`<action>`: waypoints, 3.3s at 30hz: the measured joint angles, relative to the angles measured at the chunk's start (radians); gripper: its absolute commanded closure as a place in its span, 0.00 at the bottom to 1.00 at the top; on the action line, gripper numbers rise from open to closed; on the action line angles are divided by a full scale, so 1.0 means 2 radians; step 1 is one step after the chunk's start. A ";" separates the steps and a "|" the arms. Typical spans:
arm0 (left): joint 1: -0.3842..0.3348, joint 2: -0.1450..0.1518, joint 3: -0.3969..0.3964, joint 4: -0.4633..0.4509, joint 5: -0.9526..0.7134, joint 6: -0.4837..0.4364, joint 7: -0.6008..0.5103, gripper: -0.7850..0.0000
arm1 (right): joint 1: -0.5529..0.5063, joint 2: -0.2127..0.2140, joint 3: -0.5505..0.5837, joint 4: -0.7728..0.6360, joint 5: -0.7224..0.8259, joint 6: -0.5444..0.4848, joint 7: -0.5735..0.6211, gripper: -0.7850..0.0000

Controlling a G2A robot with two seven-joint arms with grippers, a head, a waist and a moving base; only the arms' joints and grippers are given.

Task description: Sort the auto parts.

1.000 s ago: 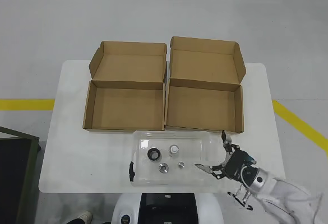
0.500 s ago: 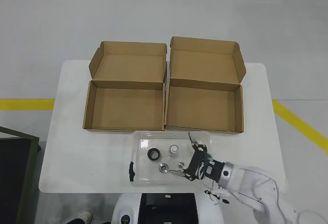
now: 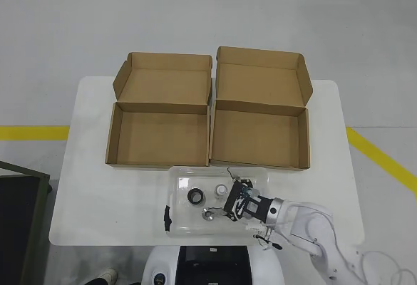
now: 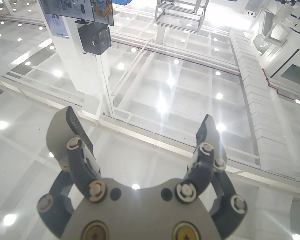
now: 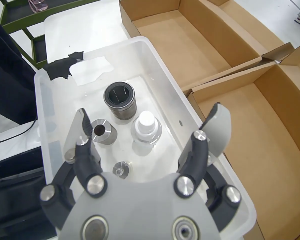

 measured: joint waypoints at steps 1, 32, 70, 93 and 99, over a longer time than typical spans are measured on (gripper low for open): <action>0.000 0.000 0.000 0.000 0.000 0.000 0.000 0.00 | 0.001 0.000 -0.002 0.004 -0.001 -0.001 0.002 0.25; 0.000 0.000 0.000 0.000 0.000 0.000 0.000 0.00 | -0.013 0.003 0.016 -0.022 0.011 -0.012 0.002 1.00; 0.000 0.000 0.000 0.000 0.000 0.000 0.000 0.00 | -0.037 -0.014 0.079 -0.053 0.480 0.030 -0.212 1.00; 0.000 0.000 0.000 0.000 0.000 0.000 0.000 0.00 | -0.040 -0.019 0.077 -0.051 0.469 0.023 -0.213 1.00; 0.000 0.000 0.000 0.000 0.000 0.000 0.000 0.00 | -0.024 -0.022 0.073 -0.033 0.437 0.048 -0.200 1.00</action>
